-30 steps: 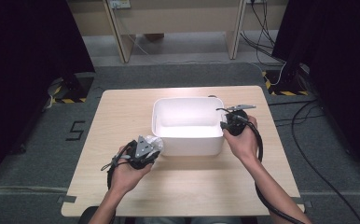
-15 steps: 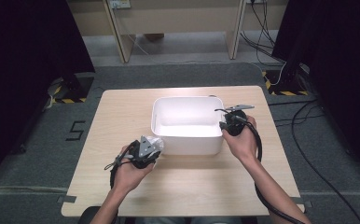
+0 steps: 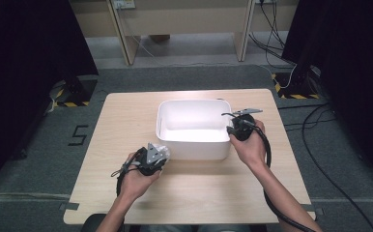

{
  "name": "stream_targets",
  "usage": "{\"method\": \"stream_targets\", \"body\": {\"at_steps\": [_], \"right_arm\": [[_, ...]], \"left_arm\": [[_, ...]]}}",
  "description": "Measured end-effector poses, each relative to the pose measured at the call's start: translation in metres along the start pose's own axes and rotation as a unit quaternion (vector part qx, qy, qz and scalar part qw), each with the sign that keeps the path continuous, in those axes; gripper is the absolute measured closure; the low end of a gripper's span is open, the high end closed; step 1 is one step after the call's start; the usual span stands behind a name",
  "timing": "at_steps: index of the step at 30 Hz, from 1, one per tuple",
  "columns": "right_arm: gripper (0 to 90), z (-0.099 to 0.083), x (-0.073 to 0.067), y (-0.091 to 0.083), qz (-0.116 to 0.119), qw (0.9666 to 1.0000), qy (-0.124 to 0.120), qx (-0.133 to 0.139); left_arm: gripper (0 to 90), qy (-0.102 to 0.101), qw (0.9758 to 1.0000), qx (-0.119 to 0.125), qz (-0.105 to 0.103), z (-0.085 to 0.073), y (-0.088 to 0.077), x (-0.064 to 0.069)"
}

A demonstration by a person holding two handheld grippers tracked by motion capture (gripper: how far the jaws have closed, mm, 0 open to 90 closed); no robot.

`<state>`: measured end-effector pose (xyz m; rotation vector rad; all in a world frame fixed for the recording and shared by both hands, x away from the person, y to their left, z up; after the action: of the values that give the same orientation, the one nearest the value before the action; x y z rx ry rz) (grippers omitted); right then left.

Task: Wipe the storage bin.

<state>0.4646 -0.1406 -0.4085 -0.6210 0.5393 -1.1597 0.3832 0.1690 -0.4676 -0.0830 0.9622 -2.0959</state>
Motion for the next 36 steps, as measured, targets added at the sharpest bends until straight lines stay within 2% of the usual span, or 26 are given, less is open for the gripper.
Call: {"method": "stream_targets", "body": {"at_steps": [11, 36], "right_arm": [[75.5, 0.000, 0.000, 0.000, 0.001, 1.0000, 0.002, 0.000], [74.4, -0.001, 0.000, 0.001, 0.001, 1.0000, 0.002, -0.003]], "left_arm": [[71.9, -0.013, 0.9997, -0.016, -0.009, -0.008, 0.012, 0.002], [72.0, -0.016, 0.9987, -0.044, -0.021, -0.015, 0.031, 0.002]]}}
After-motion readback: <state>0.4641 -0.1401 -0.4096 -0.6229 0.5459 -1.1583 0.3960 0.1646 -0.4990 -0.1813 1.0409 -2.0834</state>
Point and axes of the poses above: each handheld gripper's, and its own axes: y roughly forward along the jaws, z roughly out of its top, x roughly to its right, the point moved 2 cm from there along y, roughly forward along the jaws, and after that the axes turned 3 degrees about y, right-handed, at the moved point
